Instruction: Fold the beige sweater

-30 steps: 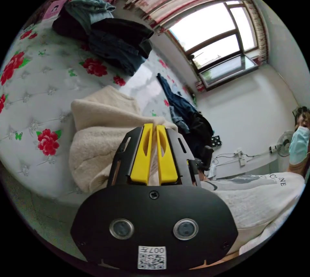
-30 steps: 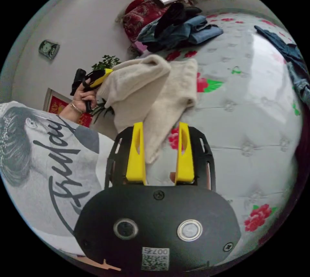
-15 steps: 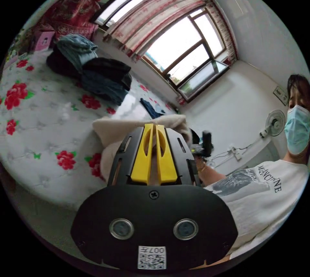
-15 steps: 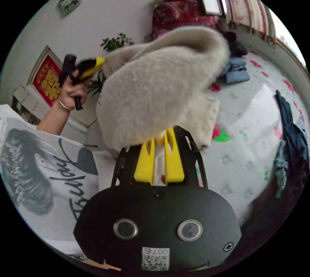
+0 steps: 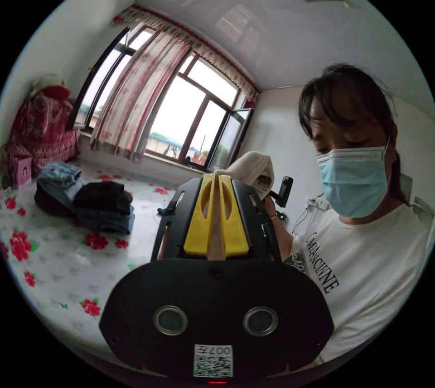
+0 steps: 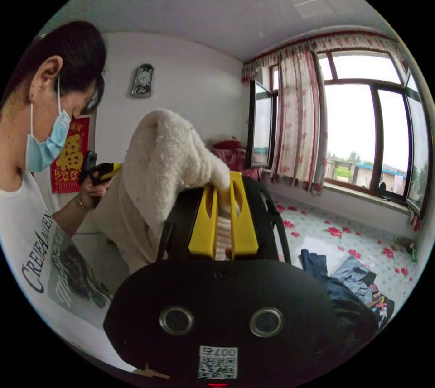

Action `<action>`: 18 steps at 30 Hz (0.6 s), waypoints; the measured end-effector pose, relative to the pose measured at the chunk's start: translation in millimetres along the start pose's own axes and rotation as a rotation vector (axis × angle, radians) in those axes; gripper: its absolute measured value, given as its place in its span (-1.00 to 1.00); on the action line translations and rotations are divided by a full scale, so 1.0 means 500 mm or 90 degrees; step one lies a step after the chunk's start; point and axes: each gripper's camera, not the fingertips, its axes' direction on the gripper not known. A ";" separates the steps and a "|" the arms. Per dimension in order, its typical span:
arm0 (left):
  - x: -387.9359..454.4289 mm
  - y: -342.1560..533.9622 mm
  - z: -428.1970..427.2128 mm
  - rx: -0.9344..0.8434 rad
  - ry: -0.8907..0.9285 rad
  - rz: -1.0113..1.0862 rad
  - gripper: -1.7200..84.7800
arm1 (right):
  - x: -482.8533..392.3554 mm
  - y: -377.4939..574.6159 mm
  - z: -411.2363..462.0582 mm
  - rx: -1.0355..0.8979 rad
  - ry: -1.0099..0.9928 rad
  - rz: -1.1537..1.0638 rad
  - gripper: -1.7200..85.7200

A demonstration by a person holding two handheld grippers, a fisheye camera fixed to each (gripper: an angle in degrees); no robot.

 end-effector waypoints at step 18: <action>-0.009 0.091 0.143 -0.129 -0.011 -0.078 -0.98 | -0.015 0.042 -0.021 -0.170 0.052 0.057 -0.78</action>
